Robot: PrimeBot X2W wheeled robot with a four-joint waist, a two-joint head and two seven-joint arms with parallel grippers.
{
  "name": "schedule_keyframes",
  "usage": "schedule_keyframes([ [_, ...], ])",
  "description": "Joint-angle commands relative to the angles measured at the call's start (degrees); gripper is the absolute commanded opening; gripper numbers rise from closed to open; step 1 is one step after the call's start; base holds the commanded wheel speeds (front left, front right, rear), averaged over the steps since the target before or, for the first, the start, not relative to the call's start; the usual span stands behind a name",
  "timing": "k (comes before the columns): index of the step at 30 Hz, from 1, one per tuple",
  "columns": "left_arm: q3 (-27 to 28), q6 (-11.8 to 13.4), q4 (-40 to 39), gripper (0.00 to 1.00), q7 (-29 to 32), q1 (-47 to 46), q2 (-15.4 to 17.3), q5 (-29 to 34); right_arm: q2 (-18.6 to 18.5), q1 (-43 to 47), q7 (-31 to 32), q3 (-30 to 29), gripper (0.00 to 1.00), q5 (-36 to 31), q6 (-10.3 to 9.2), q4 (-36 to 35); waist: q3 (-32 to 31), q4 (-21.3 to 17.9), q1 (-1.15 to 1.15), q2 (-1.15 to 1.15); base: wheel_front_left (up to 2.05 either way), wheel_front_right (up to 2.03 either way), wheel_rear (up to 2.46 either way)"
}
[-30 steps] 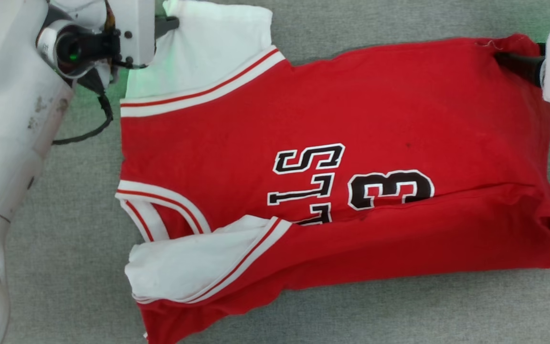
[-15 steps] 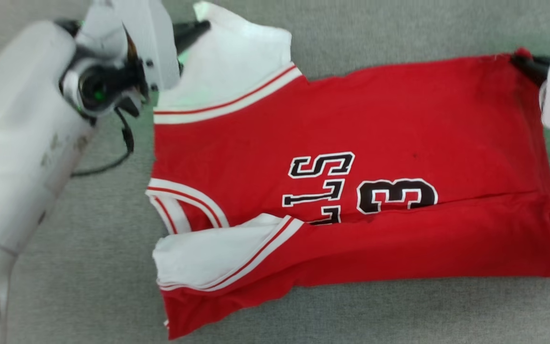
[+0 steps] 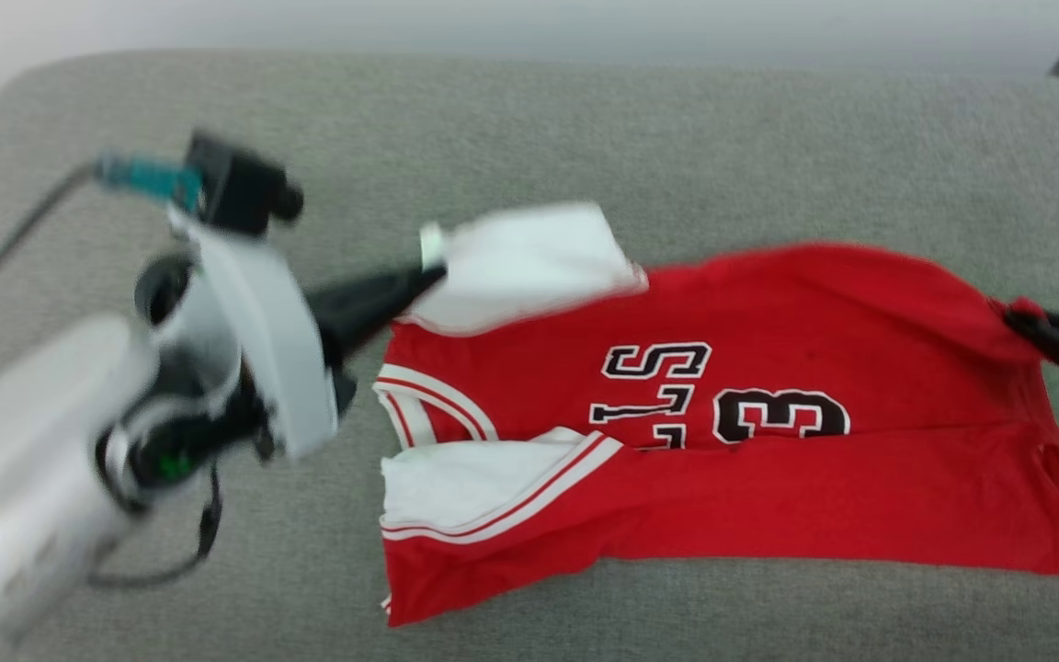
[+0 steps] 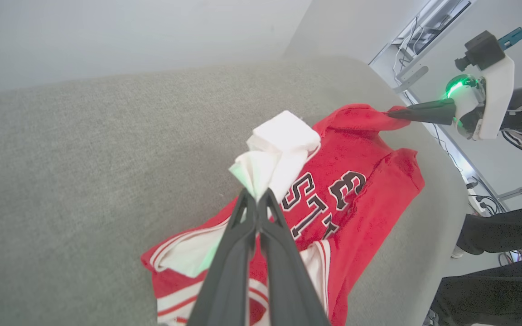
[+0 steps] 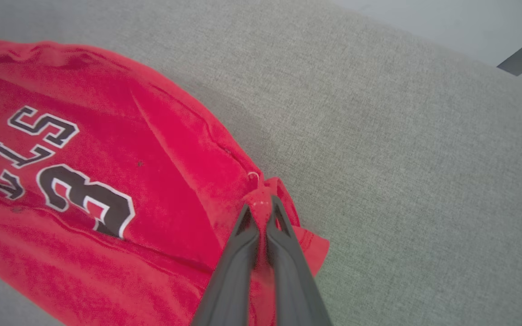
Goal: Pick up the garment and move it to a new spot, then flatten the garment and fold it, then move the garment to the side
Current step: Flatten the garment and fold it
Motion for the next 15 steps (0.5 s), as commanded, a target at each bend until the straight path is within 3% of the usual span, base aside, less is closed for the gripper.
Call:
schedule_keyframes([
  [1, -0.42, 0.1, -1.49, 0.0, -1.19, 1.89, 1.04, 0.49, -0.84, 2.03, -0.42, -1.09, 0.0, 0.33, -0.07, -1.02, -2.21, 2.08, 0.0, 0.0, 0.0, 0.0, 0.0],
  [7, -1.47, 0.17, -10.9, 0.0, -9.05, 11.38, 7.46, 0.61, -3.15, 12.26, -0.13, -6.48, 0.0, 0.17, -0.07, -6.76, -3.05, 2.24, 0.0, 0.0, 0.0, 0.0, 0.0],
  [10, -2.47, 1.77, -14.82, 0.0, -11.76, 15.57, 10.36, 1.57, -3.5, 17.19, 0.57, -9.99, 0.0, -0.45, -0.07, -9.15, -2.9, 2.28, 0.0, 0.0, 0.0, 0.0, 0.0],
  [15, -3.99, 4.46, -18.34, 0.0, -14.85, 20.42, 12.15, 2.38, -1.87, 23.88, 2.28, -15.75, 0.0, -2.06, -0.07, -11.51, -2.16, 2.34, 0.0, 0.0, 0.0, 0.0, 0.0],
])
